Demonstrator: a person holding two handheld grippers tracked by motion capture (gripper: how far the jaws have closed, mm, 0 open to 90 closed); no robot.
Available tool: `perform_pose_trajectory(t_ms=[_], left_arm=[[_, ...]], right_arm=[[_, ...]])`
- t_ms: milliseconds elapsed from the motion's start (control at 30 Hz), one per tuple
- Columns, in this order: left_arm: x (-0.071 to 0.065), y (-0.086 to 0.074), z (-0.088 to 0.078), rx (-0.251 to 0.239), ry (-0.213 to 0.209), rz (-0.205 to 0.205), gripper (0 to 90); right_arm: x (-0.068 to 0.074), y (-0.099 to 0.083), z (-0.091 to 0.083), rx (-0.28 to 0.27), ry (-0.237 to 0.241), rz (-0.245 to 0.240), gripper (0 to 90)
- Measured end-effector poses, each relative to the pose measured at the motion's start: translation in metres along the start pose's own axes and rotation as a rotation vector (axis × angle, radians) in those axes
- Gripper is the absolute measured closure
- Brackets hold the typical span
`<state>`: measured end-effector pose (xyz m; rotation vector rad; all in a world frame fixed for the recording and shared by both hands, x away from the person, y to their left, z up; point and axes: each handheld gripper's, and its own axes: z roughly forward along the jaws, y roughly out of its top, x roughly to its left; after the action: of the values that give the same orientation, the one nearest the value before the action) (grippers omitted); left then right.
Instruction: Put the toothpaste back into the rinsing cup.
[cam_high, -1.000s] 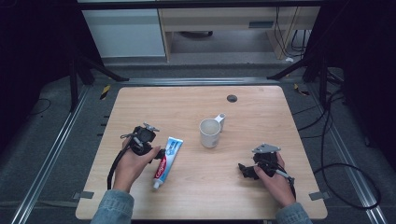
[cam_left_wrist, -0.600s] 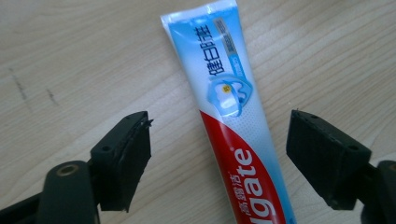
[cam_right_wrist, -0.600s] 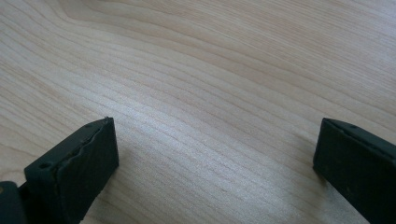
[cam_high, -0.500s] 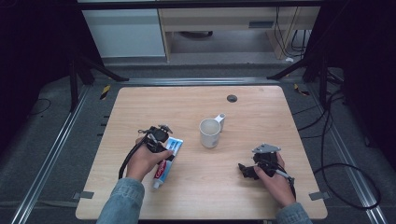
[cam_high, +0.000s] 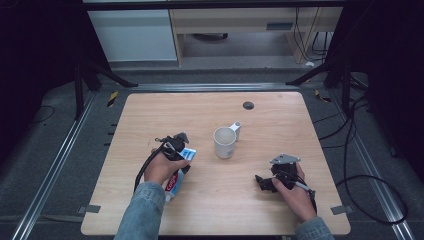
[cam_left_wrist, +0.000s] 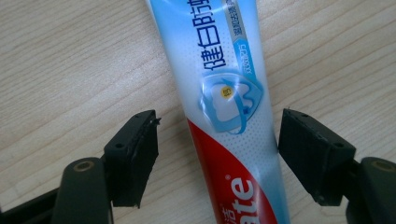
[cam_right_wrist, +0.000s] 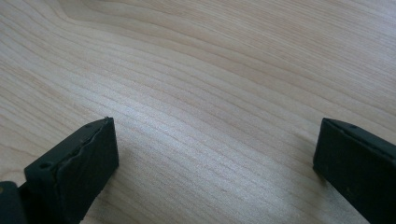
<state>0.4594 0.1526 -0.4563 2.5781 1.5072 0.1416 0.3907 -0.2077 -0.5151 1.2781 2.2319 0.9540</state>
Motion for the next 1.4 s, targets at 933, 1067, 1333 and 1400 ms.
perform_pose_trajectory(t_ms=[933,1067,1333,1400], left_arm=[[-0.002,0.015,0.013,0.045,-0.011,-0.059,43.2],[-0.005,0.015,0.012,0.037,0.001,-0.035,50.1],[-0.011,0.011,-0.001,-0.03,0.032,0.042,69.8],[-0.013,0.008,-0.003,-0.055,0.039,0.046,70.6]], right_arm=[[0.0,0.0,0.0,0.003,-0.001,0.003,0.3],[0.0,0.0,0.0,0.002,0.0,0.002,0.3],[0.0,0.0,0.0,0.003,-0.001,0.002,0.3],[0.0,0.0,0.0,0.003,-0.001,0.002,0.3]])
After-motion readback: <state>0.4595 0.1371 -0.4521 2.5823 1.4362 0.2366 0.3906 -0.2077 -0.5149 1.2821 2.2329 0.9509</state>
